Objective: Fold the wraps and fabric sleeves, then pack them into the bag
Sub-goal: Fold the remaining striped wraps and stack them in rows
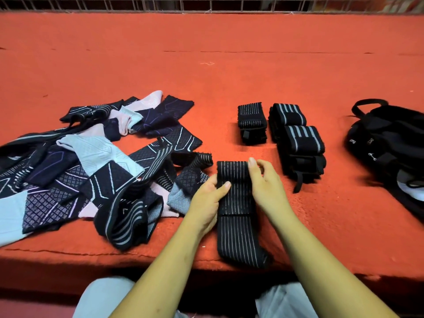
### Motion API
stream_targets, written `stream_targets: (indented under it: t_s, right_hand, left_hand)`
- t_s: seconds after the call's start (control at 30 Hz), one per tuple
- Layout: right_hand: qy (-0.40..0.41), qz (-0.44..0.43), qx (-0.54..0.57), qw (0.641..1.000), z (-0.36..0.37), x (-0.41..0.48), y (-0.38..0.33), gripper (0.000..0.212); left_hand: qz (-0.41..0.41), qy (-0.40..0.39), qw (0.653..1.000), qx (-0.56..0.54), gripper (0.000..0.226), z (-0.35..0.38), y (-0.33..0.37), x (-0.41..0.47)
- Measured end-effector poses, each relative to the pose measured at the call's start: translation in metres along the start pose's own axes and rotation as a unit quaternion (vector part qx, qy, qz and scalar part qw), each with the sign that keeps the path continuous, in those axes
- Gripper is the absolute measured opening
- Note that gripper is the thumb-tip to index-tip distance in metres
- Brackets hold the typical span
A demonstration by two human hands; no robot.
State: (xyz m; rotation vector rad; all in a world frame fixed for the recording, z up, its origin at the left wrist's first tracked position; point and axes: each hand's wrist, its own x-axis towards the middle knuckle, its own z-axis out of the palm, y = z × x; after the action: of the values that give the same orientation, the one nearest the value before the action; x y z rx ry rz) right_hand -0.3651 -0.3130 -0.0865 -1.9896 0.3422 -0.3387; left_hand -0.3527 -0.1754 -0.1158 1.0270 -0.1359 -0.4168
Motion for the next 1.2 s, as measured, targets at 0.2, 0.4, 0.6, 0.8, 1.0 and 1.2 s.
stream_targets:
  t_s: [0.2,0.4,0.6,0.8,1.0,1.2]
  right_hand:
    - [0.03,-0.007,0.173,0.984,0.007,0.001,-0.018,0.036]
    - [0.037,-0.101,0.216,0.97,-0.019,0.016,-0.042,0.018]
    - [-0.026,-0.135,0.259,0.956,-0.033,-0.002,-0.038,0.01]
    - [-0.11,-0.099,0.238,0.96,-0.03,-0.022,-0.004,0.014]
    - [-0.137,-0.049,0.232,0.962,-0.024,-0.032,0.011,0.02]
    - [-0.158,0.019,0.257,0.953,-0.017,-0.043,0.014,0.016]
  left_hand:
    - [0.016,0.028,0.999,0.032,0.036,0.014,-0.001,-0.002]
    - [-0.075,0.002,0.992,0.099,0.021,0.015,0.001,-0.008]
    - [-0.097,0.128,0.983,-0.085,0.029,0.022,0.025,0.012]
    - [-0.086,0.088,0.982,-0.142,0.047,0.024,0.053,0.01]
    - [-0.021,0.145,0.987,-0.069,0.016,0.024,0.047,0.012]
    - [0.0,0.182,0.983,-0.005,0.032,0.017,0.037,0.018]
